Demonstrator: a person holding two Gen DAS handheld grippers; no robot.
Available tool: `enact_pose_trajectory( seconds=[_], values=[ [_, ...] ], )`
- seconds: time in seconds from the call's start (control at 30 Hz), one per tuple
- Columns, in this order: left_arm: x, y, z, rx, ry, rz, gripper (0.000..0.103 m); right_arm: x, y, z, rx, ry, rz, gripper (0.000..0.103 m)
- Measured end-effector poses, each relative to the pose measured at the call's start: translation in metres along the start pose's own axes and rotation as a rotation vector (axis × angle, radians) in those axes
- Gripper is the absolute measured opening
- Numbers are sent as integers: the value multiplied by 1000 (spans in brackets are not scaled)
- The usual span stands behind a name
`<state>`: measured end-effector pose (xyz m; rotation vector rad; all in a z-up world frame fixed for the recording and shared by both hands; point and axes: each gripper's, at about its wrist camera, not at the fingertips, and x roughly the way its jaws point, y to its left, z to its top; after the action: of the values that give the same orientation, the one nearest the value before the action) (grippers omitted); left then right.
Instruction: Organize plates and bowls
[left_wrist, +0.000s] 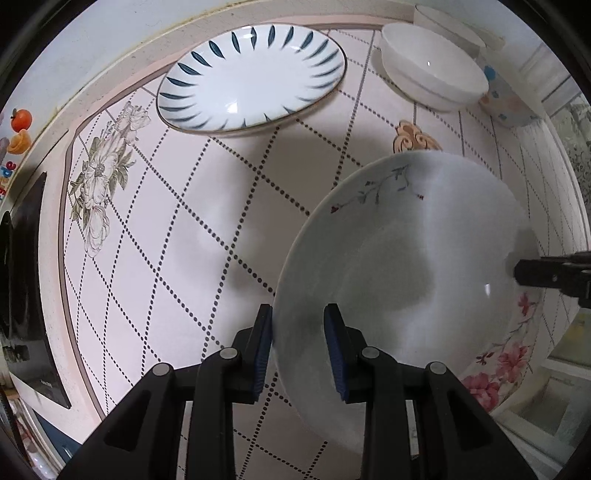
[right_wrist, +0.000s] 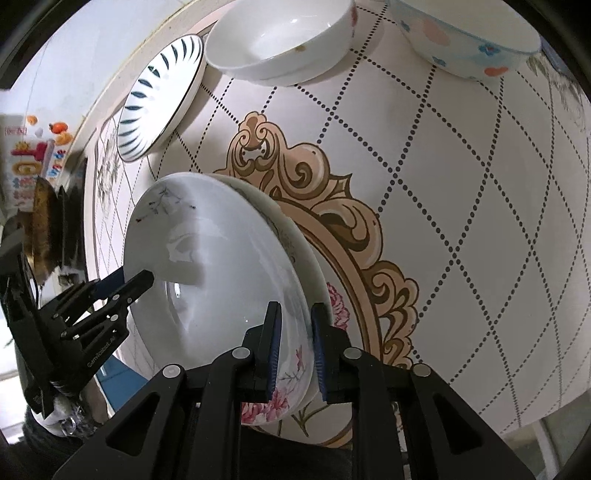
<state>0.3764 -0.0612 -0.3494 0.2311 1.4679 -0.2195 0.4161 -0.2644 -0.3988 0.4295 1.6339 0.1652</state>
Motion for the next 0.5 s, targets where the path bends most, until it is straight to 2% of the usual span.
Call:
enact_pose_trajectory(
  seconds=[0.2,0.3,0.43,0.5],
  values=[
    [0,-3,-5,13,14,-7,26,-1,15,-2,-52,26,-72,20],
    [-15,3,-6,4,-7,-24,26,-3,19,-1,-75,50,-118,21],
    [-50,30,11,-69,-65,-99,26,-30,27,6,-66,22,-94,21],
    [-62,50,28,-126,-103,-138,32,-52,36,18,-54,-24,-14,25]
  ],
)
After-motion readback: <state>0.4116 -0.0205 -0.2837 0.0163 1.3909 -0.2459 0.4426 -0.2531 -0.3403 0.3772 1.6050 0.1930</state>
